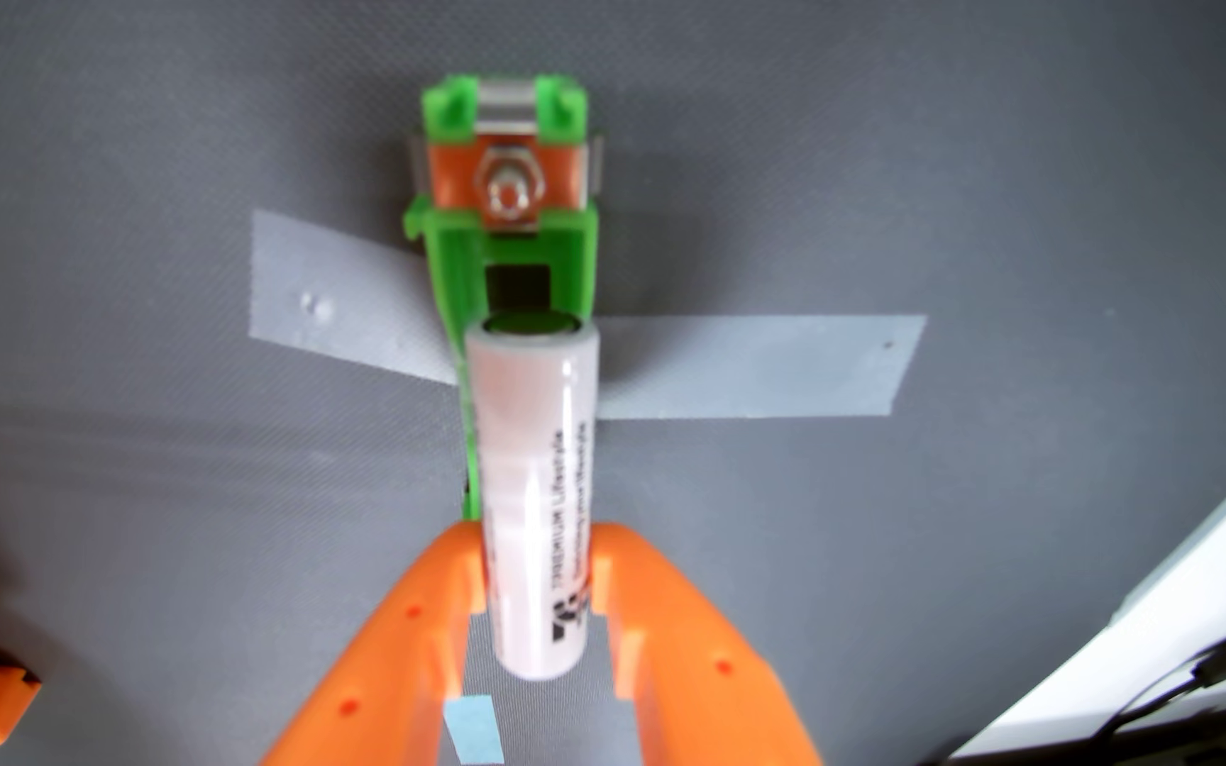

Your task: Insert Battery

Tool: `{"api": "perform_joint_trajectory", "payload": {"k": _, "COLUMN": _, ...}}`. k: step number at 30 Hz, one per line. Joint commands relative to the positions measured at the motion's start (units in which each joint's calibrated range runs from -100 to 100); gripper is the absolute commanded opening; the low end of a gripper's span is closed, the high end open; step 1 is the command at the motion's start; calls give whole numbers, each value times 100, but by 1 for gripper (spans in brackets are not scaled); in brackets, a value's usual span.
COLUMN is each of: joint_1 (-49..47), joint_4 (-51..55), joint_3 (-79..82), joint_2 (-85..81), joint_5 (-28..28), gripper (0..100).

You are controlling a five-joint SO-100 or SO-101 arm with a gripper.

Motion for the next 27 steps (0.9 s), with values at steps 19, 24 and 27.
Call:
{"api": "perform_joint_trajectory", "payload": {"k": 19, "joint_1": -289, "joint_4": -36, "joint_3": -47, "joint_2": -122, "joint_5": -16, "gripper": 2}}
{"api": "perform_joint_trajectory", "payload": {"k": 24, "joint_1": -289, "joint_4": -36, "joint_3": -47, "joint_2": -122, "joint_5": -16, "gripper": 2}}
{"api": "perform_joint_trajectory", "payload": {"k": 27, "joint_1": -289, "joint_4": -36, "joint_3": -29, "joint_2": -122, "joint_5": -21, "gripper": 2}}
